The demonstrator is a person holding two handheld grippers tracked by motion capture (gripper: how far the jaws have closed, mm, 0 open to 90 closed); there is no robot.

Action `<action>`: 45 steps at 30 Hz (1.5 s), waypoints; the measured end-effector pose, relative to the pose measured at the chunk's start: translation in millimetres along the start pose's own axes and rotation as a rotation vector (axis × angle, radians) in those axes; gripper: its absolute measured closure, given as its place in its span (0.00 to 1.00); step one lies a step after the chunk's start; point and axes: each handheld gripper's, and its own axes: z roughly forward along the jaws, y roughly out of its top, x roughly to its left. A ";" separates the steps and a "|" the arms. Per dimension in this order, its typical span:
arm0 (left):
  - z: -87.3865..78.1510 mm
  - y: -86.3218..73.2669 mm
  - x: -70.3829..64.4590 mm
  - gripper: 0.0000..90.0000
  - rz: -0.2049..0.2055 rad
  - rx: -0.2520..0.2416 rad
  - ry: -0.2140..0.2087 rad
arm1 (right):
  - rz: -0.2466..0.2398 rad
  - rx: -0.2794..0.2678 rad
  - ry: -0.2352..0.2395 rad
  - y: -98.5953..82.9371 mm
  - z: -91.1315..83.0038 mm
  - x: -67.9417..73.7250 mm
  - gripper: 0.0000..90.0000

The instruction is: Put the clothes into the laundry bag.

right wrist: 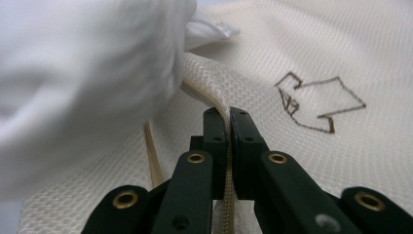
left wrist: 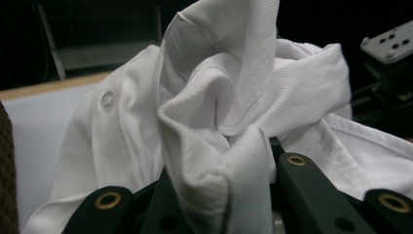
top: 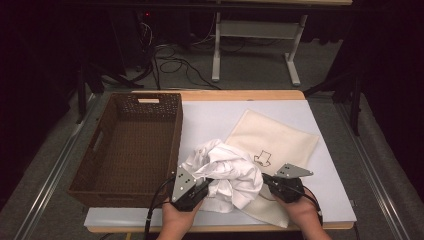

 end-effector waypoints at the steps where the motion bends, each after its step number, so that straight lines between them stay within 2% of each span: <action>1: -6.9 6.6 -3.9 0.86 0.019 -0.039 0.003 | 0.004 -0.015 -0.005 1.9 -1.4 1.4 0.98; 3: -9.9 9.0 -5.4 0.86 0.027 -0.053 0.003 | 0.001 -0.031 -0.005 3.8 -3.3 1.6 0.98; 4: -13.5 10.7 -8.8 0.86 0.042 -0.061 0.004 | 0.017 -0.061 -0.010 7.3 -7.9 2.0 0.98; 5: -13.5 10.7 -8.8 0.86 0.042 -0.061 0.004 | 0.017 -0.061 -0.010 7.3 -7.9 2.0 0.98; 6: -12.1 8.7 -12.4 0.86 0.071 -0.041 0.001 | 0.028 -0.090 -0.011 10.4 -12.6 1.4 0.98; 7: -12.1 8.7 -12.4 0.86 0.071 -0.041 0.001 | 0.028 -0.090 -0.011 10.4 -12.6 1.4 0.98; 8: -6.6 3.8 -14.7 0.86 0.082 -0.009 -0.001 | 0.037 -0.122 -0.024 13.1 -17.2 1.1 0.98; 10: -2.8 0.7 -15.5 0.86 0.082 0.009 -0.005 | 0.048 -0.139 -0.028 15.1 -20.9 0.3 0.98; 13: 13.3 -11.7 -20.3 0.86 0.095 0.081 -0.022 | 0.051 -0.149 -0.038 15.8 -22.4 -0.4 0.98; 14: 13.3 -11.7 -20.3 0.86 0.095 0.081 -0.022 | 0.051 -0.149 -0.038 15.8 -22.4 -0.4 0.98; 17: 21.8 -19.8 -27.2 0.85 0.121 0.124 -0.036 | 0.061 -0.163 -0.048 16.0 -25.3 -2.1 0.99; 19: 28.6 -25.9 -31.7 0.85 0.117 0.162 -0.058 | 0.088 -0.187 -0.046 16.3 -29.2 -4.4 0.99; 22: 34.4 -31.4 -34.6 0.85 0.104 0.188 -0.069 | 0.094 -0.204 -0.045 16.8 -32.3 -5.3 0.99; 24: 35.2 -31.6 -34.9 0.85 0.099 0.188 -0.068 | 0.088 -0.209 -0.044 16.7 -32.3 -5.6 0.99; 25: 35.2 -26.3 -32.6 0.86 0.076 0.173 -0.072 | 0.088 -0.208 -0.037 16.3 -31.2 -4.8 0.99; 27: 33.9 -20.8 -30.1 0.86 0.068 0.158 -0.068 | 0.091 -0.205 -0.034 16.1 -30.7 -4.2 0.99; 28: 31.8 -12.6 -27.4 0.86 0.065 0.130 -0.056 | 0.102 -0.212 -0.018 16.1 -28.7 -3.2 0.99; 31: 28.5 7.4 -24.1 0.86 0.077 0.090 -0.035 | 0.105 -0.214 -0.006 16.5 -26.7 -1.5 0.99; 34: 30.3 20.1 -33.2 0.86 0.117 0.066 -0.045 | 0.099 -0.216 0.012 18.1 -22.3 4.3 0.99; 35: 36.7 18.1 -44.4 0.86 0.158 0.074 -0.062 | 0.088 -0.210 0.019 19.0 -19.3 8.2 0.99; 36: 36.7 18.1 -44.4 0.86 0.158 0.074 -0.062 | 0.088 -0.210 0.019 19.0 -19.3 8.2 0.99; 37: 41.0 14.8 -49.5 0.86 0.176 0.080 -0.068 | 0.082 -0.207 0.020 19.3 -17.9 9.6 0.99; 39: 51.2 5.9 -57.1 0.86 0.185 0.092 -0.076 | 0.082 -0.204 0.017 19.5 -17.2 11.2 0.99; 40: 61.7 -3.5 -62.3 0.86 0.182 0.110 -0.083 | 0.083 -0.208 0.013 19.0 -17.8 10.4 0.99; 43: 70.8 -11.5 -66.5 0.86 0.192 0.124 -0.082 | 0.096 -0.211 0.007 17.0 -20.2 8.2 0.99; 45: 83.7 -20.2 -71.2 0.87 0.213 0.155 -0.079 | 0.101 -0.216 0.007 16.1 -22.1 6.2 0.99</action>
